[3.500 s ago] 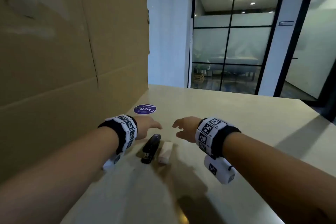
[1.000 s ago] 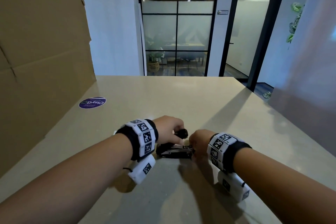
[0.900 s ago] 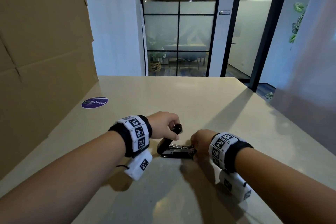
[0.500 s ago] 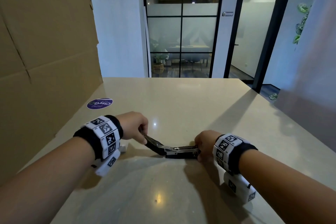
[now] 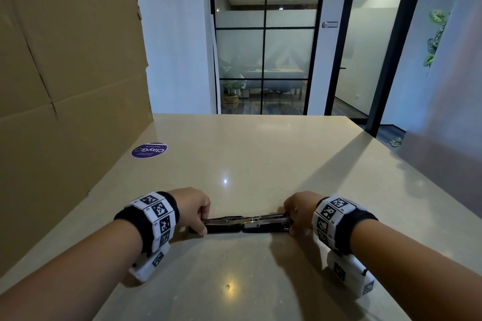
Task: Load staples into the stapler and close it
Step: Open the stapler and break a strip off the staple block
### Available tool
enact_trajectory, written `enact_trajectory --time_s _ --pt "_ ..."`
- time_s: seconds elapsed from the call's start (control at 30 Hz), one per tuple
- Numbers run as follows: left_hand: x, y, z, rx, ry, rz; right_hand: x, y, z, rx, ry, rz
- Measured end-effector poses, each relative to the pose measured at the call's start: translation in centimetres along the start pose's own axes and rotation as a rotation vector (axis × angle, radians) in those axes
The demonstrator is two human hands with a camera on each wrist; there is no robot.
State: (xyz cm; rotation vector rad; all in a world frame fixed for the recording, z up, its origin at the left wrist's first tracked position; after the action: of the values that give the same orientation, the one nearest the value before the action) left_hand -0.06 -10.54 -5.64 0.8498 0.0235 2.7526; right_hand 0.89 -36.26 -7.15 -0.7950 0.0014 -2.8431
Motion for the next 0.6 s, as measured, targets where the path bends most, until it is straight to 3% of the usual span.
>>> enact_trajectory --time_s 0.27,0.4,0.5,0.6 --pt "0.6 -1.3 1.2 0.094 0.048 -0.011 0.6 0.0 -0.2 0.006 -0.016 0.020" --pt "0.9 -3.3 3.2 -0.009 0.123 0.190 0.7 -0.1 -0.2 0.017 -0.016 0.025" --pt "0.0 -4.5 3.3 -0.061 0.069 0.344 0.7 -0.1 -0.2 0.002 -0.019 0.035" --pt "-1.7 -4.9 2.8 -0.038 0.043 0.387 0.7 0.0 -0.2 0.001 -0.021 0.042"
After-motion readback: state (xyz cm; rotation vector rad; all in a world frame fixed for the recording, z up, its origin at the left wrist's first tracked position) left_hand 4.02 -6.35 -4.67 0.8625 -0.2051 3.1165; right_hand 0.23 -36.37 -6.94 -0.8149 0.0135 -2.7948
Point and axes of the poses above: each hand's wrist, its own x-axis away from the middle knuckle, its own z-axis out of the back of the hand, y = z × x, the point moved 3 cm from there along -x, towards the middle knuckle, and after that the axes turned 14 degrees about -y, right-handed, at the moved point
